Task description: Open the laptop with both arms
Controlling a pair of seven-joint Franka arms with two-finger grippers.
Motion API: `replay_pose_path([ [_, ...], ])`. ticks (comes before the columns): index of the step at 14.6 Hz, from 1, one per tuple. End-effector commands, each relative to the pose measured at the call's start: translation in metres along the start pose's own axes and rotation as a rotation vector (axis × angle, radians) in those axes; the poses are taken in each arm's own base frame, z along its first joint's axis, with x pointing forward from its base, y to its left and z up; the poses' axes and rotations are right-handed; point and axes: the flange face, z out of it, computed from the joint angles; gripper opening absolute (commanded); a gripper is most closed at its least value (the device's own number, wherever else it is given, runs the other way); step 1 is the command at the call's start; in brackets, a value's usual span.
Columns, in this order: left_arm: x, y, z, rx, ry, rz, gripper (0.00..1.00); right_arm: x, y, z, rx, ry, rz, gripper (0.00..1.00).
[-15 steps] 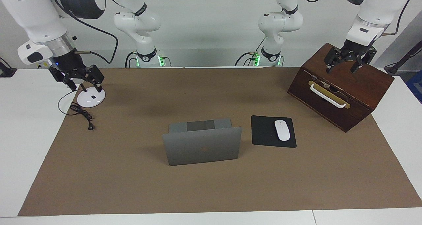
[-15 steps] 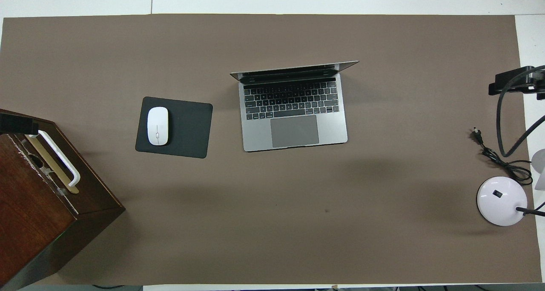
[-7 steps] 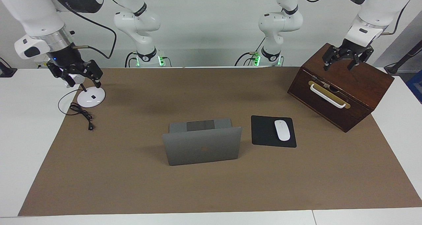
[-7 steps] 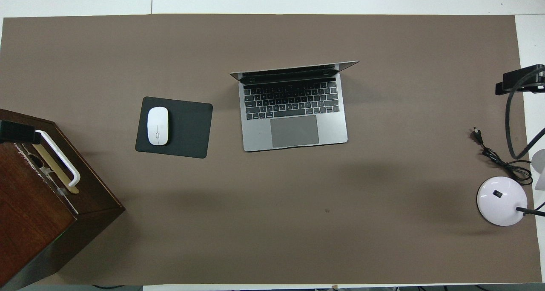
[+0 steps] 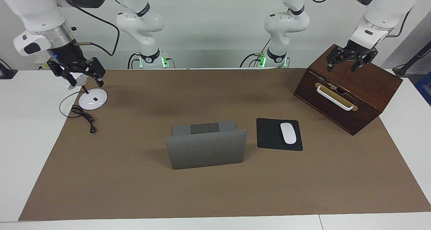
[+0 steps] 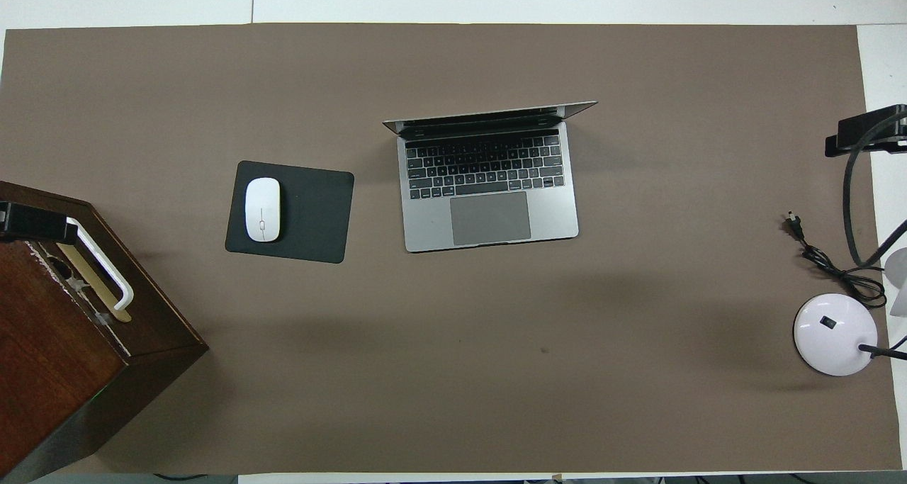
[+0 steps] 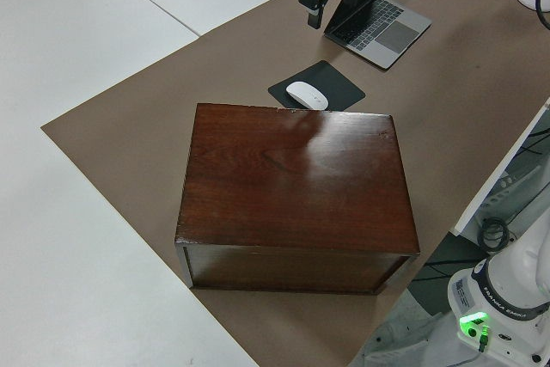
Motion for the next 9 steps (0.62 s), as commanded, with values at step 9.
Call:
replay_pose_path([
  [9, 0.0020, 0.0013, -0.0051, -0.006, -0.008, -0.011, 1.00, -0.0002, 0.0041, -0.0054, -0.012, -0.008, -0.008, 1.00],
])
